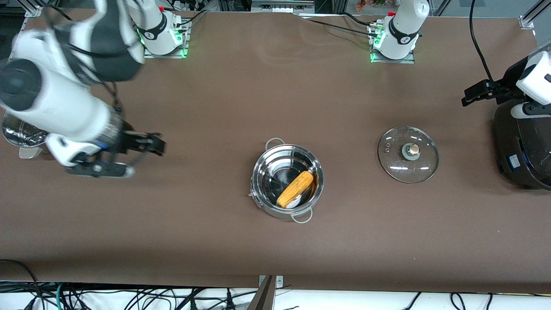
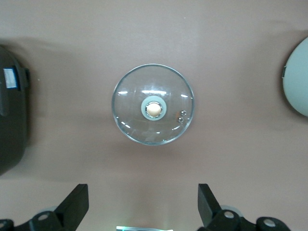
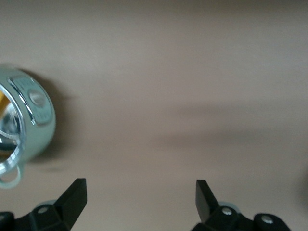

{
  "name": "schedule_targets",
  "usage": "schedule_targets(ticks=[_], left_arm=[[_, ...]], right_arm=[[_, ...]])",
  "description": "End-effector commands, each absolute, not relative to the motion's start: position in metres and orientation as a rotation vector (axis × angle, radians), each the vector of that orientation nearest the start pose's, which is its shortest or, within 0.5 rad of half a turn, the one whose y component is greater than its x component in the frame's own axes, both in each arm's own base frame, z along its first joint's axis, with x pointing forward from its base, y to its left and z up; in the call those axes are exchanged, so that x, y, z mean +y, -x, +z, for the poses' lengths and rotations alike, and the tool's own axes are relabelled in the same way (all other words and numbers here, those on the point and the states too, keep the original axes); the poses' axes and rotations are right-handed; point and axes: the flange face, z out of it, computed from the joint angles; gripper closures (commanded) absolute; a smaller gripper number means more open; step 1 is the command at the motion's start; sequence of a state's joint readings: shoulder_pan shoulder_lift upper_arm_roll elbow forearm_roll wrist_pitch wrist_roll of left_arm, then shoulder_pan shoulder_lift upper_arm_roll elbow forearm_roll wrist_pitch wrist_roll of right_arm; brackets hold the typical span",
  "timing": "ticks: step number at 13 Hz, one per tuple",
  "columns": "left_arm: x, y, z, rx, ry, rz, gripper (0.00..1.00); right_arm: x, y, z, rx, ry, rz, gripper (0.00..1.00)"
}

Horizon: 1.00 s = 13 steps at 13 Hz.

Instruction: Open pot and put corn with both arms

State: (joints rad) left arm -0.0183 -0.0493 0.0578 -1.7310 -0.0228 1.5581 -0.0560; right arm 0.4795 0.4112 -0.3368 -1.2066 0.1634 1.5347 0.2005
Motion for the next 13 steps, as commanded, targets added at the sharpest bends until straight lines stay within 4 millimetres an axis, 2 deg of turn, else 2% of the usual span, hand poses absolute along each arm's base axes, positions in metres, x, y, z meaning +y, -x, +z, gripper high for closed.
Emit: schedule_targets(ticks=[1,3,4,6,7,9,10,11,13], left_arm=[[0.022,-0.534,0.583,-0.148,3.119,0.199,0.0],[0.025,-0.534,0.582,-0.155,3.118,0.204,0.0],[0.024,-0.534,0.582,-0.152,3.118,0.204,0.0],[0.025,-0.534,0.581,-0.155,3.118,0.206,0.0],[0.025,-0.534,0.581,-0.155,3.118,0.206,0.0],[0.025,-0.535,0.581,-0.155,3.118,0.206,0.0],[0.025,-0.535,0.58,-0.157,3.118,0.209,0.0],[0.025,-0.535,0.58,-0.157,3.118,0.209,0.0],[0.025,-0.535,0.58,-0.155,3.118,0.209,0.0]], right_arm=[[0.111,-0.602,0.56,-0.021,3.073,0.205,0.0],[0.112,-0.571,0.559,-0.106,3.199,0.204,0.0],[0.098,-0.565,0.555,-0.076,3.196,0.156,0.0],[0.072,-0.557,0.54,0.012,3.134,0.036,0.0],[0.056,-0.555,0.539,0.086,3.075,0.033,0.0],[0.028,-0.557,0.549,0.15,3.046,0.034,0.0],[0.022,-0.554,0.558,0.152,3.064,0.088,0.0],[0.027,-0.552,0.563,0.122,3.092,0.126,0.0],[0.023,-0.553,0.566,0.121,3.117,0.118,0.0]])
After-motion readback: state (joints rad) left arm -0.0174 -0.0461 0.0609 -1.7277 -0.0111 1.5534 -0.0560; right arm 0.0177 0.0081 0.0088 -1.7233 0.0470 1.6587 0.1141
